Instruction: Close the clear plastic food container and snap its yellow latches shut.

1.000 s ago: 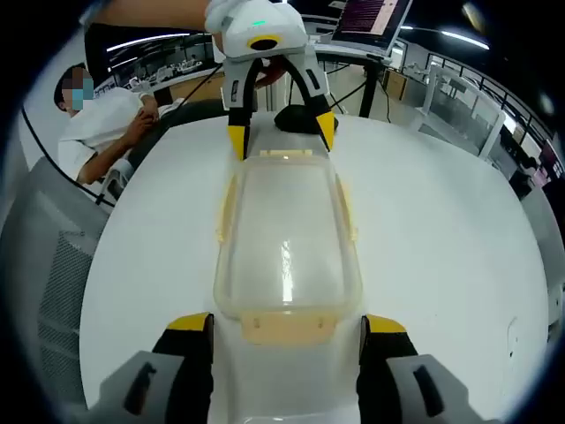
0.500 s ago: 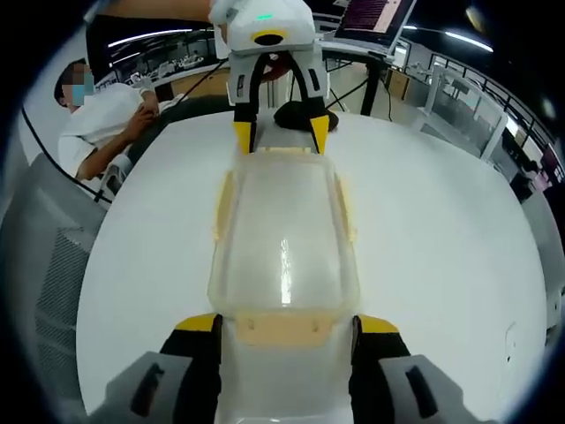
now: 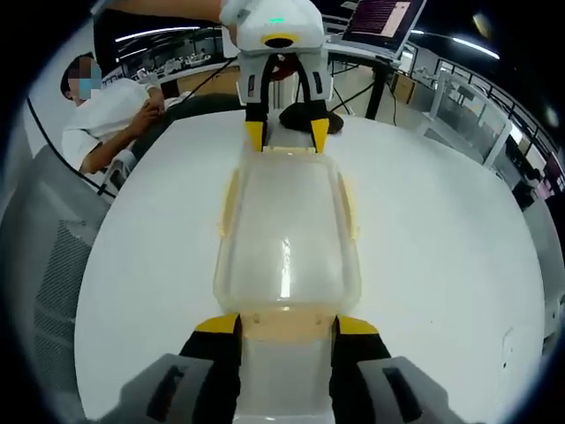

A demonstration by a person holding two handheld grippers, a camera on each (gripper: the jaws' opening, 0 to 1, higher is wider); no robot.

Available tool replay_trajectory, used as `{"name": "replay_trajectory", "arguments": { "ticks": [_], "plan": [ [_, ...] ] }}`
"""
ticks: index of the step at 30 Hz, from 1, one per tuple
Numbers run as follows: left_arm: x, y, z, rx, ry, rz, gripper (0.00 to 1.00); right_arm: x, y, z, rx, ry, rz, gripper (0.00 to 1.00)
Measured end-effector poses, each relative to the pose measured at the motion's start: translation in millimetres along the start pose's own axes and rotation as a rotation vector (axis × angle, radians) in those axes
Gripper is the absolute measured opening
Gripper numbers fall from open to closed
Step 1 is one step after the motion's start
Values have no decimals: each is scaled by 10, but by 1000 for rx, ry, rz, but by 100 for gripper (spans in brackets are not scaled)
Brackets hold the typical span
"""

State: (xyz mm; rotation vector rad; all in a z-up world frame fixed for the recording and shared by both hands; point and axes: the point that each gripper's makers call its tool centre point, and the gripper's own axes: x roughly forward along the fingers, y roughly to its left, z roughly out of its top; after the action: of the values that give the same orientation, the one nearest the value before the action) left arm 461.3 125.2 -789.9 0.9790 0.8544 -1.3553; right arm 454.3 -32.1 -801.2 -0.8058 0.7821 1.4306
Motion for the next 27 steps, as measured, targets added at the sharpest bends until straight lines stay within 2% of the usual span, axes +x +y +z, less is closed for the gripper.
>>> {"name": "replay_trajectory", "arguments": {
  "ticks": [4,10,15,21,23,25,27],
  "plan": [
    [19,-5,-18,-5,-3,-21,39,7,3,-3,-2,14,0,37],
    [38,-11,-32,-21,24,-30,38,4,-5,-21,-1,11,2,36],
    [43,-18,-42,-57,51,-10,37,15,-5,-14,-2,18,1,35],
    [27,-9,-54,-59,40,11,36,18,-18,-10,-9,20,-1,34],
    [20,-2,-59,-69,53,21,36,6,-38,3,-34,20,-18,34],
    [-19,-22,-67,-78,69,25,36,-24,-5,59,-7,7,-3,34],
    [-75,-33,-63,-99,52,19,36,-78,5,68,-39,14,-9,35]
  ]
}}
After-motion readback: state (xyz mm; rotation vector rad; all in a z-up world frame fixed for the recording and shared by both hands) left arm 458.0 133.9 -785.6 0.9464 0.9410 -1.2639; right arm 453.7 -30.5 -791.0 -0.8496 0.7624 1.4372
